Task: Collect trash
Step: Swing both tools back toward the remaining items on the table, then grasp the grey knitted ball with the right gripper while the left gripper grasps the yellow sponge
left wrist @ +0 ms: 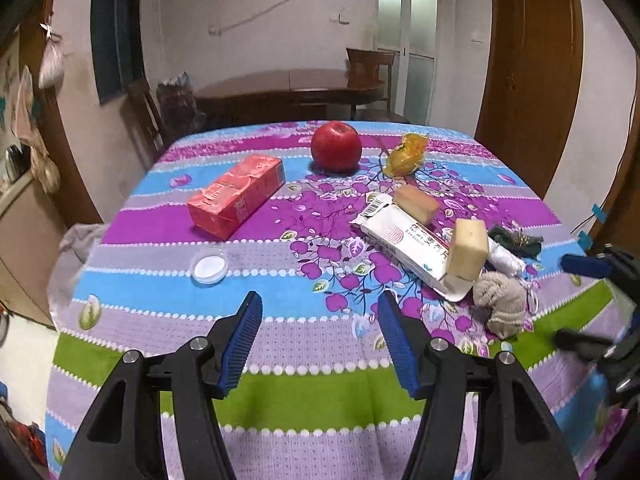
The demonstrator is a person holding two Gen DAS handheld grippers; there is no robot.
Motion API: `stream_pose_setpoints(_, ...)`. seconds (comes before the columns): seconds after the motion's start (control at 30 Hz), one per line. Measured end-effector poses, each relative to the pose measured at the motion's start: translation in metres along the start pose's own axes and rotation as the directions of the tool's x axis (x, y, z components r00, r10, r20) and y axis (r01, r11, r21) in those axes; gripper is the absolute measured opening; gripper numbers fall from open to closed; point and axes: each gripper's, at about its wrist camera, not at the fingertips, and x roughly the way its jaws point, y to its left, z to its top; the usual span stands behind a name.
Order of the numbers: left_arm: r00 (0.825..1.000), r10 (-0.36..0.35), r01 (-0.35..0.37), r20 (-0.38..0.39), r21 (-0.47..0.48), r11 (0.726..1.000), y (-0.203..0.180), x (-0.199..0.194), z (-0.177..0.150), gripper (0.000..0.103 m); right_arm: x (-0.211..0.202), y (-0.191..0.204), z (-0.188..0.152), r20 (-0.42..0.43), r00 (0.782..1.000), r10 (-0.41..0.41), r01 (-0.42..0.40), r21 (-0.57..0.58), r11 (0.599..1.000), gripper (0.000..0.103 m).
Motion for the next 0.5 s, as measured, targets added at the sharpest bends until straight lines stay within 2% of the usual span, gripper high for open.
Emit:
stream_pose_setpoints(0.1,1.000,-0.024,0.024,0.010,0.021,0.999,-0.006,0.003,0.013,0.061,0.028,0.001,0.006,-0.068,0.997,-0.023,0.021,-0.035,0.999,0.077)
stream_pose_setpoints(0.13,0.999,-0.028,0.028,0.018,0.026,0.999,-0.012,0.003,0.015,0.064,0.037,0.000,0.007,-0.092,0.995,-0.029,0.026,-0.033,0.999,0.071)
stream_pose_setpoints(0.17,0.999,-0.040,0.039,0.032,0.030,0.999,-0.015,0.002,0.019,0.067,0.045,-0.002,0.006,-0.120,0.993,-0.023,0.020,-0.026,0.999,0.055)
stream_pose_setpoints(0.23,0.997,-0.059,0.057,0.040,0.030,0.998,-0.018,0.004,0.023,0.068,0.054,-0.004,0.001,-0.154,0.987,-0.040,0.037,-0.022,0.999,0.048)
stream_pose_setpoints(0.27,0.997,-0.068,0.066,0.040,0.033,0.997,-0.021,0.007,0.024,0.068,0.055,-0.004,0.000,-0.153,0.986,-0.060,0.057,-0.024,0.998,0.034)
stream_pose_setpoints(0.3,0.996,-0.085,0.084,0.033,0.043,0.996,-0.026,0.010,0.026,0.068,0.049,-0.006,-0.001,-0.143,0.988,-0.063,0.064,-0.002,0.998,0.030)
stream_pose_setpoints(0.37,0.993,-0.117,0.116,0.016,0.071,0.991,-0.036,0.016,0.027,0.068,0.033,-0.012,-0.003,-0.103,0.995,0.003,0.006,0.090,0.996,0.029)
stream_pose_setpoints(0.43,0.985,-0.170,0.169,-0.007,0.129,0.977,-0.055,0.024,0.028,0.068,0.012,-0.008,-0.007,-0.062,0.998,-0.005,0.011,0.106,0.994,0.029)
stream_pose_setpoints(0.5,0.983,-0.184,0.186,-0.026,0.189,0.964,-0.073,0.033,0.027,0.068,-0.001,-0.003,-0.010,-0.037,0.999,-0.022,0.026,0.122,0.992,0.028)
